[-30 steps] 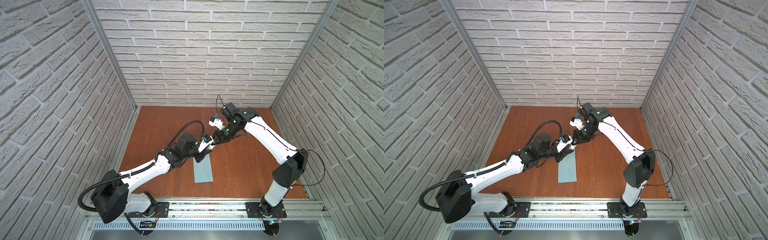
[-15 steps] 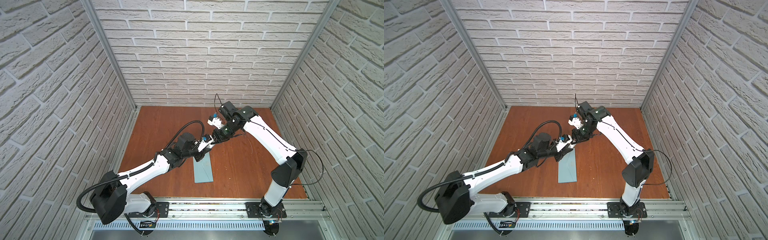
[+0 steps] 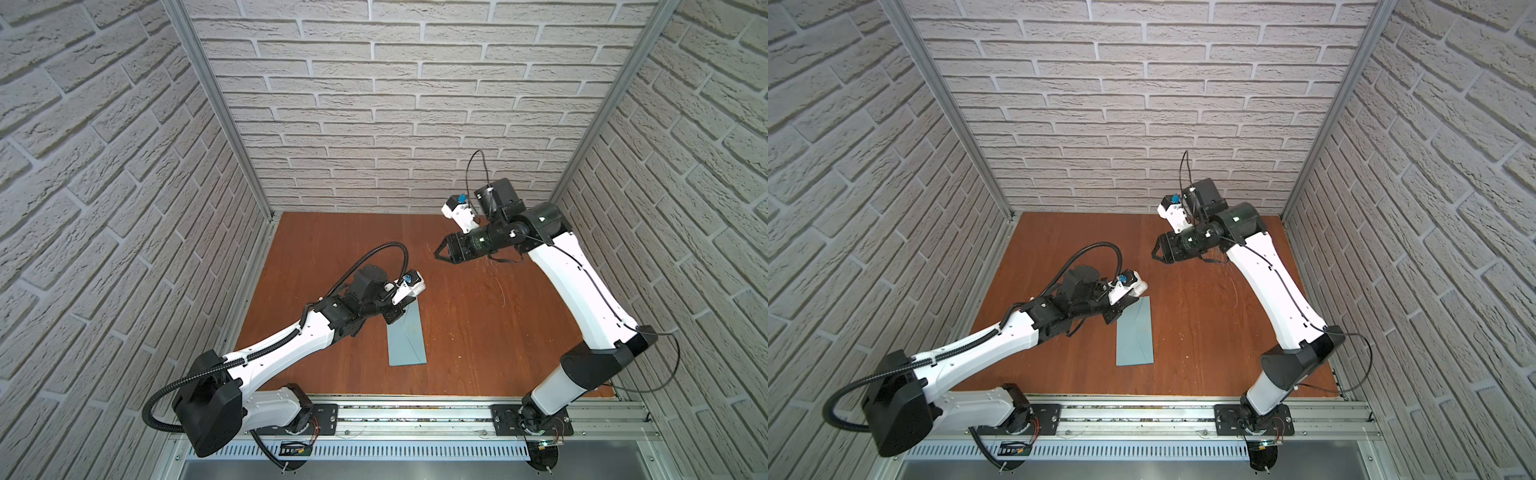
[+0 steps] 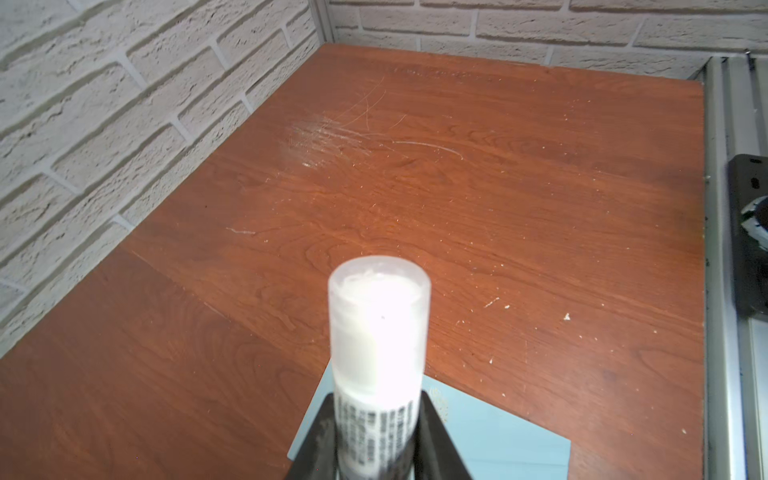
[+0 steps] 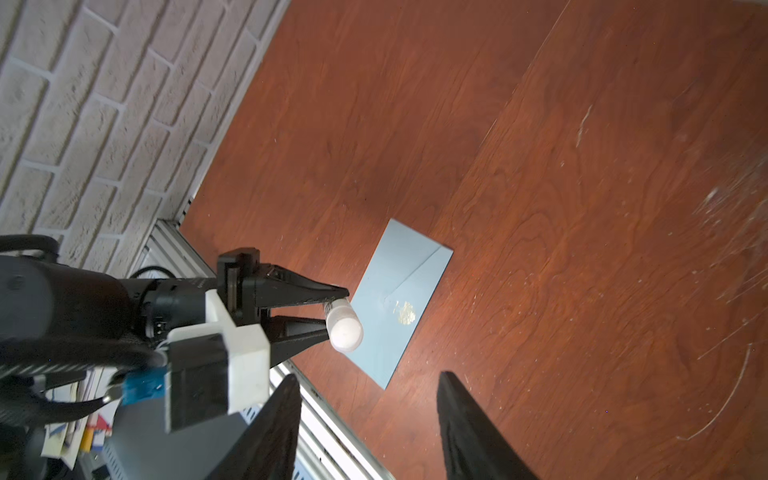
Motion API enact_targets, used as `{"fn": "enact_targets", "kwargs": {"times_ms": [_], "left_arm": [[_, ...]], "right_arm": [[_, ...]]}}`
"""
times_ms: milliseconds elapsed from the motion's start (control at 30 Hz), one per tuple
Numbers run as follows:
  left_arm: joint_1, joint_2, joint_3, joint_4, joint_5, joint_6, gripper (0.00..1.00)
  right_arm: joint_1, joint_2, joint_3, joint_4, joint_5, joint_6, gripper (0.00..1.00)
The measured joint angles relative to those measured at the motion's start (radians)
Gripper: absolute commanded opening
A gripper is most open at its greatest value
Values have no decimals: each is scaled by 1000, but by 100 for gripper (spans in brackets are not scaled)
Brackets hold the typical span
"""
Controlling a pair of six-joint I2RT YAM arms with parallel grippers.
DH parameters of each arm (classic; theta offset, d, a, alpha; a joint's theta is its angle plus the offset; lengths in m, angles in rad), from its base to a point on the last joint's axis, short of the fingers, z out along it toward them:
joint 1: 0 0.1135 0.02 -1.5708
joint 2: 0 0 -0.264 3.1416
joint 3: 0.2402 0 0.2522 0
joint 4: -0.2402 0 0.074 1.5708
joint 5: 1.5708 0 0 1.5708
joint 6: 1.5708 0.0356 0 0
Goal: Place the letter into the envelope and seal it
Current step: 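Open the right gripper and withdraw it from the capped glue stick, then lower the capped glue stick to the table with the left gripper and release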
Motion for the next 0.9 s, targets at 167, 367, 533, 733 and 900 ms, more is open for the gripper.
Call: {"fn": "enact_targets", "kwargs": {"times_ms": [167,367,533,733,900], "left_arm": [[28,-4,2,-102,-89,-113,0],[96,2,17,-236,-165,-312,0],[115,102,40,-298,-198,-454,0],[131,276,60,-380,-237,-599,0],[148,305,60,-406,-254,-685,1]], "right_arm": [[-21,-235,-332,233,30,1,53],[-21,-512,-879,680,40,-10,53],[-21,-596,-1059,873,84,-16,52],[-20,-593,-1062,925,100,-3,51],[-20,-595,-1102,953,103,17,51]]}}
